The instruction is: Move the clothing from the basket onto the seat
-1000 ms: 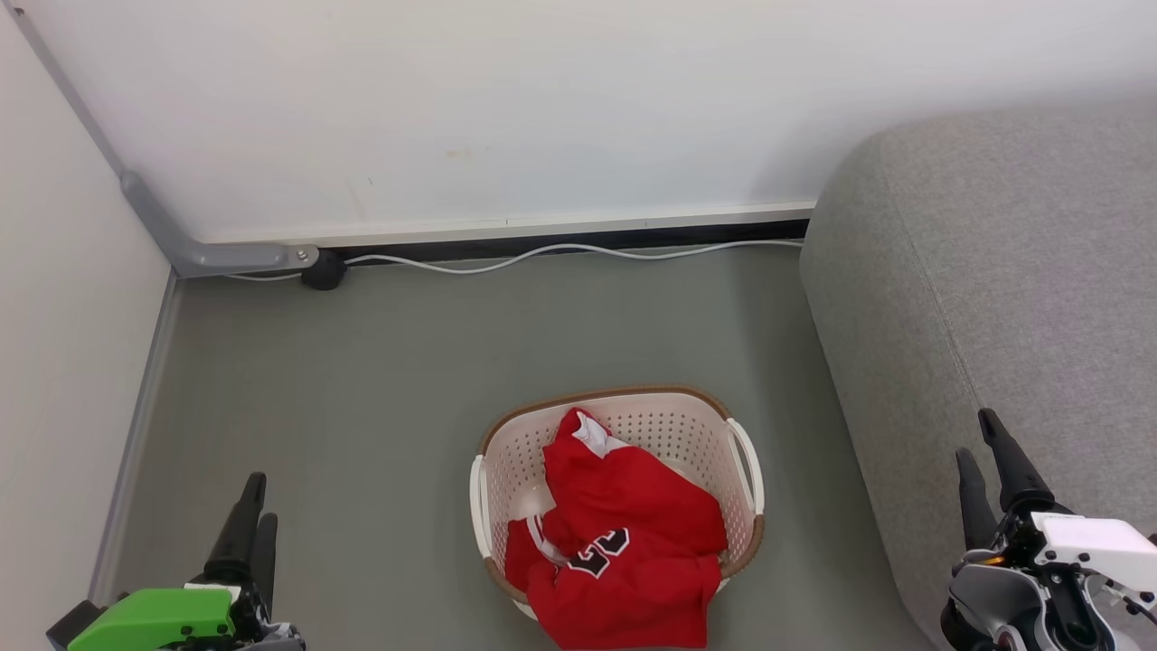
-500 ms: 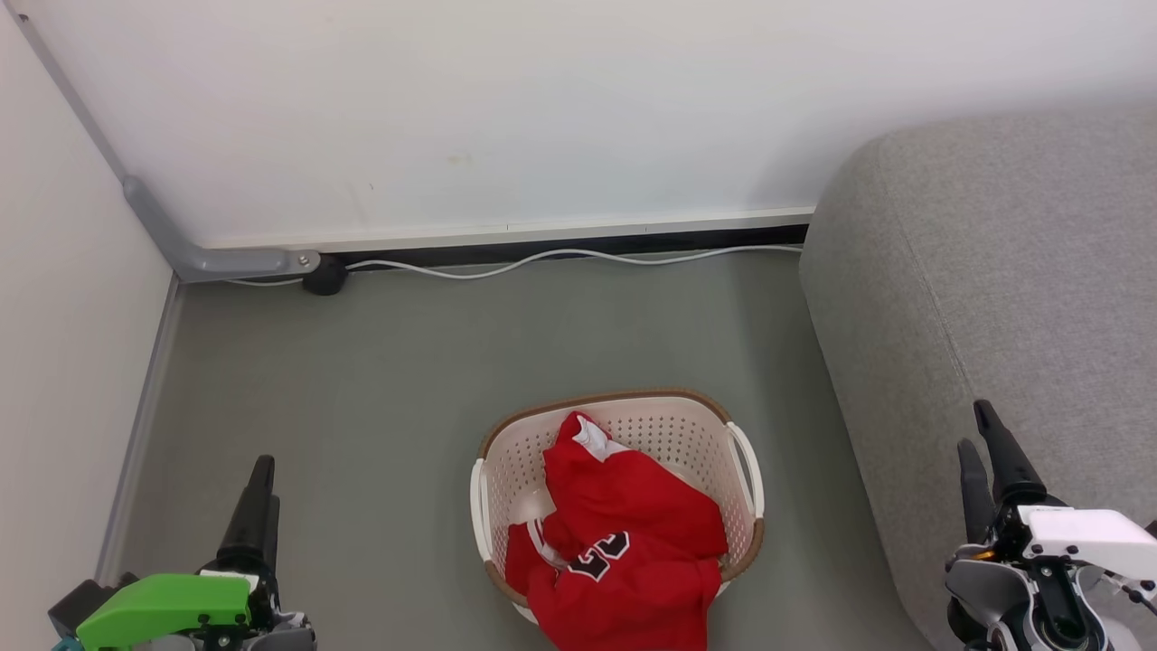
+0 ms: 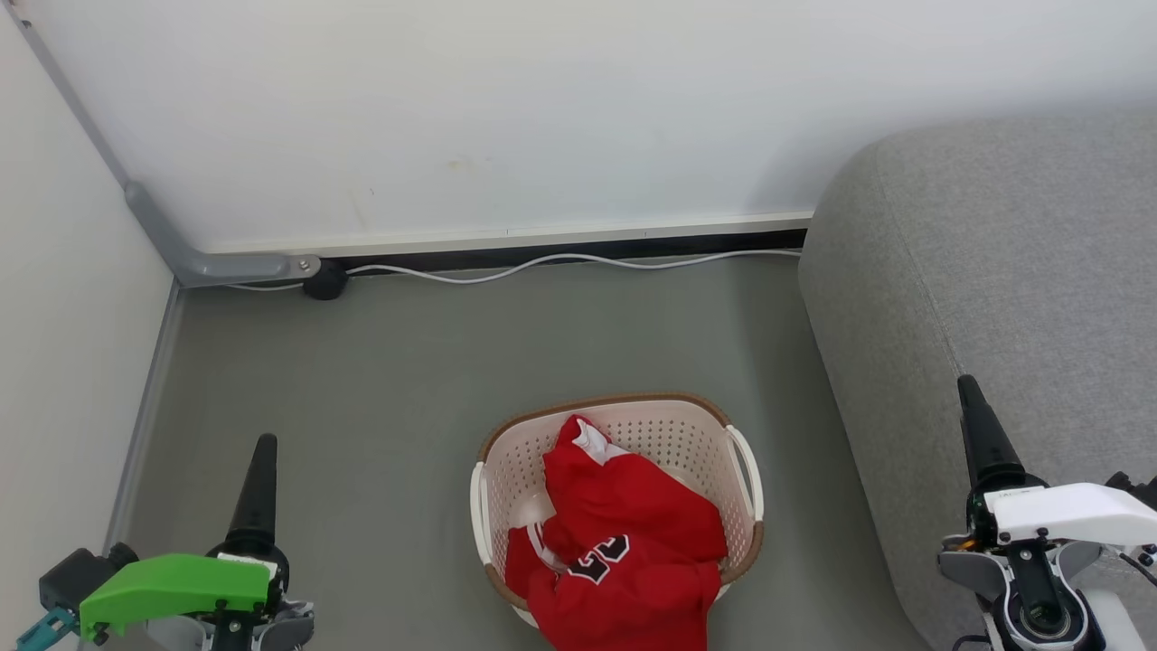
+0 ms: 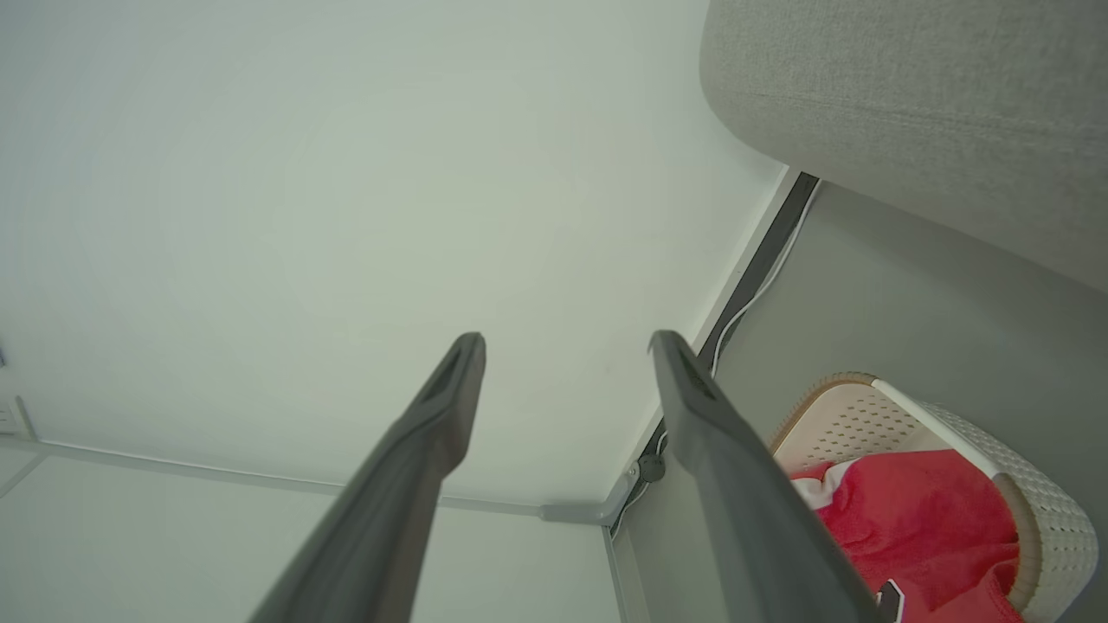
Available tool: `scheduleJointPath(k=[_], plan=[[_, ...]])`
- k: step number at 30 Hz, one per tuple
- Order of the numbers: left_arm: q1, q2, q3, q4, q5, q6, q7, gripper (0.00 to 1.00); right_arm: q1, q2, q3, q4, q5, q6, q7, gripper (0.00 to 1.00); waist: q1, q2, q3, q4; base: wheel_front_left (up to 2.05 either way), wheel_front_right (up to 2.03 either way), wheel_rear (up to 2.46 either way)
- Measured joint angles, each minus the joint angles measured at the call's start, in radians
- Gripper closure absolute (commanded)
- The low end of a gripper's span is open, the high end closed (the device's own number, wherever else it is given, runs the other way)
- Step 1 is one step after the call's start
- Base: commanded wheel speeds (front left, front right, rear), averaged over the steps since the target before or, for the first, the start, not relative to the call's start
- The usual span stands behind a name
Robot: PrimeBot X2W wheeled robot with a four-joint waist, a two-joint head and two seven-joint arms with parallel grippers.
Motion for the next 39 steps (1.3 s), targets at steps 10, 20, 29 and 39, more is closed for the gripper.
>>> scheduleJointPath(k=[10, 20, 29, 39], plan=[[0.0, 0.02, -0.024, -0.051, 0.19, 0.015, -0.035, 0.0, 0.0, -0.01, 0.055, -0.04, -0.2, -0.028, -0.034, 0.0, 0.0, 0.0, -0.004, 0.001, 0.0, 0.0, 0.0], [0.0, 0.043, -0.075, -0.089, 0.398, 0.034, -0.067, 0.0, 0.021, -0.016, 0.116, -0.056, -0.38, -0.064, -0.066, 0.0, 0.0, 0.0, -0.01, 0.0, 0.0, 0.0, 0.0], [0.006, 0.059, -0.112, -0.099, 0.569, 0.059, -0.097, 0.0, 0.041, -0.016, 0.161, -0.057, -0.512, -0.088, -0.095, 0.0, 0.0, 0.0, -0.017, 0.0, 0.0, 0.0, 0.0], [0.044, 0.068, -0.146, -0.1, 0.736, 0.085, -0.133, 0.0, 0.057, -0.017, 0.206, -0.056, -0.651, -0.107, -0.13, 0.0, 0.0, 0.0, -0.029, -0.001, 0.0, 0.0, 0.0]])
